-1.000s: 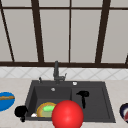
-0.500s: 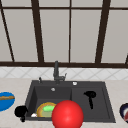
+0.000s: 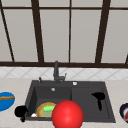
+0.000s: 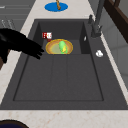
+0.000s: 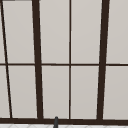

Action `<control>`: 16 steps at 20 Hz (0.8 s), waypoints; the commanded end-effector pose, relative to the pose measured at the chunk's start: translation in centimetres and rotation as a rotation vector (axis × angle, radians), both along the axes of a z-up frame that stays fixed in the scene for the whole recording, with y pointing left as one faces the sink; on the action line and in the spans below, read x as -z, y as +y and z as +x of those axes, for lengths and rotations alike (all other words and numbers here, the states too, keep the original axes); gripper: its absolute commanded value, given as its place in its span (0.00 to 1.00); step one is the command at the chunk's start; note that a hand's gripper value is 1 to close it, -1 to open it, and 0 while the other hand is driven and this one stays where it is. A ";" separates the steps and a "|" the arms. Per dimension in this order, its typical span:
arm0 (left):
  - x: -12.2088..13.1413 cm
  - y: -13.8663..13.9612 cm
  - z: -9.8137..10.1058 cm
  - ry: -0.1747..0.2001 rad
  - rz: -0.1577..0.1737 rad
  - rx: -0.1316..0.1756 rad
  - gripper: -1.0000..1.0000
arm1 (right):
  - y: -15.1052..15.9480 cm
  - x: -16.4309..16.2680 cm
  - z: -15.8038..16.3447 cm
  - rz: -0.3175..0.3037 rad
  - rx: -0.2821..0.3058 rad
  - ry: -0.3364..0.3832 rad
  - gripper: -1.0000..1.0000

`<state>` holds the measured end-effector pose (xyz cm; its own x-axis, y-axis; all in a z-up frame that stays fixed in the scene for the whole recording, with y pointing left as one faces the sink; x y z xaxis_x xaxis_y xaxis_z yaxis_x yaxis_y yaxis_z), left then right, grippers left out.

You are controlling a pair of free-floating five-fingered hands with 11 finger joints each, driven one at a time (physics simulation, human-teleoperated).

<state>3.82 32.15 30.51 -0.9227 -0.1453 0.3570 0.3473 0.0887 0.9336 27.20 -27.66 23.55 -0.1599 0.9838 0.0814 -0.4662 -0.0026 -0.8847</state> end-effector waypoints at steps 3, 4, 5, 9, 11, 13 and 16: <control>0.0 0.0 0.0 0.000 0.000 0.000 0.50 | -4.7 0.7 -0.9 0.002 -0.013 -0.049 0.00; 0.0 0.0 0.0 0.000 0.000 0.000 0.50 | -5.5 1.0 -1.2 0.003 -0.012 -0.055 0.00; 0.0 0.0 0.0 0.000 0.000 0.000 0.50 | -6.3 1.2 -1.6 0.003 -0.005 -0.071 0.00; 0.0 0.0 0.0 0.000 0.000 0.000 0.50 | -9.6 2.0 -2.0 0.006 -0.011 -0.100 0.00; 0.0 0.0 0.0 0.000 0.000 0.000 0.50 | -11.2 2.4 -2.3 0.007 -0.013 -0.111 0.00; 0.0 0.0 0.0 0.000 0.000 0.000 0.50 | -12.8 2.8 -2.4 0.008 -0.014 -0.121 0.00; 0.0 0.0 0.0 0.000 0.000 0.000 0.50 | -15.3 3.5 -2.6 0.010 -0.012 -0.138 0.00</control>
<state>3.82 32.15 30.51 -0.9227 -0.1453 0.3570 0.3473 0.0887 0.9336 24.81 -40.64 20.67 -0.1691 0.9827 0.0754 -0.3780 0.0060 -0.9258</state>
